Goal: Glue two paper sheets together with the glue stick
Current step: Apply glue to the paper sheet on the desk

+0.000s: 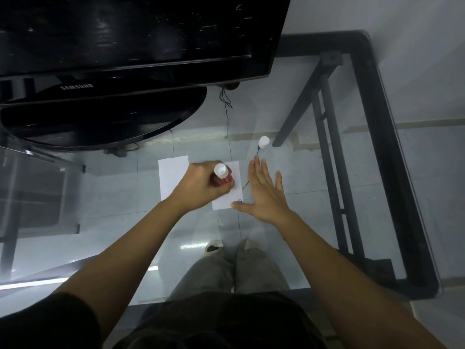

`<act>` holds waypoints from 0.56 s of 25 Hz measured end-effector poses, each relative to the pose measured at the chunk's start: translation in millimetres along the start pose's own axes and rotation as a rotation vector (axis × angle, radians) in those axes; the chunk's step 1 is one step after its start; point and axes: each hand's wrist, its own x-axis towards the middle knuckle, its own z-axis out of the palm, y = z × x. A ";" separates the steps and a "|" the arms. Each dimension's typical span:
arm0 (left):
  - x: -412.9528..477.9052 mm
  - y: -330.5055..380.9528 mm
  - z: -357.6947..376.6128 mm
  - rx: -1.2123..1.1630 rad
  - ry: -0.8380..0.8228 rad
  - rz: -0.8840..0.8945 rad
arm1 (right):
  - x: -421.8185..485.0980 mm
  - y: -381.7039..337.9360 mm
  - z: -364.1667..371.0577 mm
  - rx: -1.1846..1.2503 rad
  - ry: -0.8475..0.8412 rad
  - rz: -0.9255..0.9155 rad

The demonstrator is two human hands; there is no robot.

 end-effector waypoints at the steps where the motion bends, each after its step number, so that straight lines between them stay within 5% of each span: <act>1: -6.7 0.3 3.3 0.013 -0.044 0.011 | -0.2 0.7 0.0 -0.001 0.004 -0.001; 14: 25.7 3.3 -4.9 0.056 0.006 -0.028 | -0.8 1.4 0.5 0.025 0.009 -0.012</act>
